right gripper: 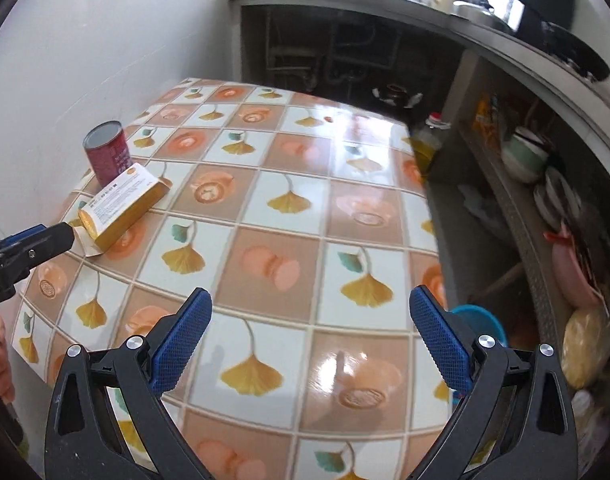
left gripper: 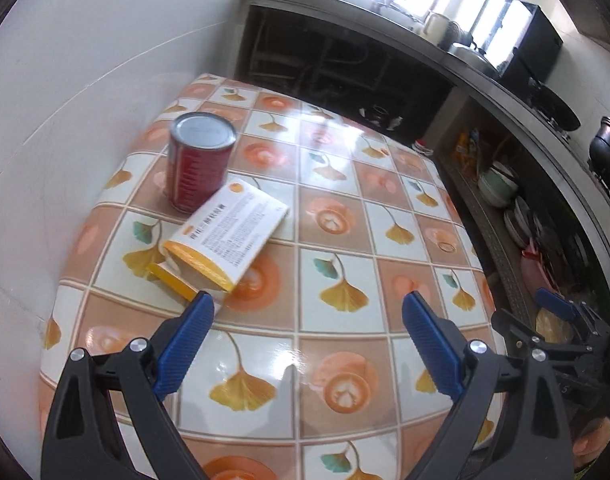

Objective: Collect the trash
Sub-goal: 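Move both grippers back toward the red can and yellow box on the table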

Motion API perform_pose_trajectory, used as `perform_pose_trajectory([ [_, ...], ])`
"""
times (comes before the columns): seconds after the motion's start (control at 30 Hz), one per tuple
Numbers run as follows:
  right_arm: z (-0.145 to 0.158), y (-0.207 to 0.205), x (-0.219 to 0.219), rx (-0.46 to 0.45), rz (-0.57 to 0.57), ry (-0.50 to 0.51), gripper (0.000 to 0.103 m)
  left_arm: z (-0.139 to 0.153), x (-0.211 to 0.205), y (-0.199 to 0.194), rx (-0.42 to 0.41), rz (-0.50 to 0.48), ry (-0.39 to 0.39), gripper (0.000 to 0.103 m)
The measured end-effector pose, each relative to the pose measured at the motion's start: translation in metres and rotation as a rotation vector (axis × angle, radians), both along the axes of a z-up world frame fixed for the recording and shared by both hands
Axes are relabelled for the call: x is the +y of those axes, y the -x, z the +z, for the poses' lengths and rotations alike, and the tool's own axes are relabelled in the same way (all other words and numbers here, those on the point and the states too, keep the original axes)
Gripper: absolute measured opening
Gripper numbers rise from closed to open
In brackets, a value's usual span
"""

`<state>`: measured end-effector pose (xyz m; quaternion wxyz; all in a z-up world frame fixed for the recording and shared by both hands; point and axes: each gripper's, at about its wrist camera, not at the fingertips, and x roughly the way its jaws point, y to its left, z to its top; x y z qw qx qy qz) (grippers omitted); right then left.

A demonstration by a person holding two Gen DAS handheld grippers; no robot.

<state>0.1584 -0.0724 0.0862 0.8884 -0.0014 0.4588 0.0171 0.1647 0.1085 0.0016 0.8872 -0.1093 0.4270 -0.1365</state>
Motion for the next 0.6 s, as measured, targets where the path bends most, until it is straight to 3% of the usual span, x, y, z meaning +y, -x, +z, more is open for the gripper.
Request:
perform_pose_trajectory([
  [0.33, 0.01, -0.028, 0.033, -0.01, 0.082, -0.101, 0.095, -0.02, 0.031, -0.019, 0.029, 0.029, 0.004, 0.093],
  [0.6, 0.01, -0.036, 0.028, -0.036, 0.047, -0.168, 0.095, -0.033, 0.047, -0.012, 0.037, 0.037, 0.014, 0.093],
])
